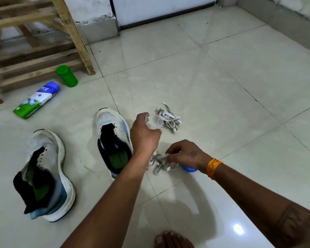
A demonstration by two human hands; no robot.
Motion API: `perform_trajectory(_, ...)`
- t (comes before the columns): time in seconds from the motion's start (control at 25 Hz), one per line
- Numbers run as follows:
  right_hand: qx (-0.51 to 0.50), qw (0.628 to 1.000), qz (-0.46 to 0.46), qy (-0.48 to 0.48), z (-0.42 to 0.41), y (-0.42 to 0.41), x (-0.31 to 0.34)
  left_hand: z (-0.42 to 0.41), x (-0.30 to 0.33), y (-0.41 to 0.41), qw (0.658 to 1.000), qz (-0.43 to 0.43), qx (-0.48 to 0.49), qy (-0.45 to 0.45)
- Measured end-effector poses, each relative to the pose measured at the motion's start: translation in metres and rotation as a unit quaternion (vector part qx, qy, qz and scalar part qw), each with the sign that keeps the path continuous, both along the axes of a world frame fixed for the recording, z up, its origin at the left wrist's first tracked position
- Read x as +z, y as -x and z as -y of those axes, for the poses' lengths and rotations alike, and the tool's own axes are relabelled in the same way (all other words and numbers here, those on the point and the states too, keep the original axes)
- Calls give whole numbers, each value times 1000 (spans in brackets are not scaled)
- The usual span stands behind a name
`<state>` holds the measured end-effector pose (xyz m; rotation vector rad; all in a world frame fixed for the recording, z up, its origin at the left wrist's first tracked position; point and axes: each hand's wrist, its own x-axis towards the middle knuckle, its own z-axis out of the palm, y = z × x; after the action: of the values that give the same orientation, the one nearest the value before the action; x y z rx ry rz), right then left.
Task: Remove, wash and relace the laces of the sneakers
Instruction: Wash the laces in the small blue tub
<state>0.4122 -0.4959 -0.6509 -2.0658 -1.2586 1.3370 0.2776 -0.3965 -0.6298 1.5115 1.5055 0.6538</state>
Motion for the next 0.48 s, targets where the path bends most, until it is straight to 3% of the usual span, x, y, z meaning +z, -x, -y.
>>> perform_trajectory(0.08,24,999,43,11,-8,-6,8,3,-2,1,999,18,30,7)
perform_trajectory(0.16,-5,993,104,-47,-21,-8,14,4,-3,3,997,44,57,16)
perform_trajectory(0.32,-87,947,264,-162,-66,-12,-2,-1,-1,6,990,98,96,12)
perform_trajectory(0.48,-30,946,312,-82,-108,-5,-29,-5,1,8,990,98,101,5)
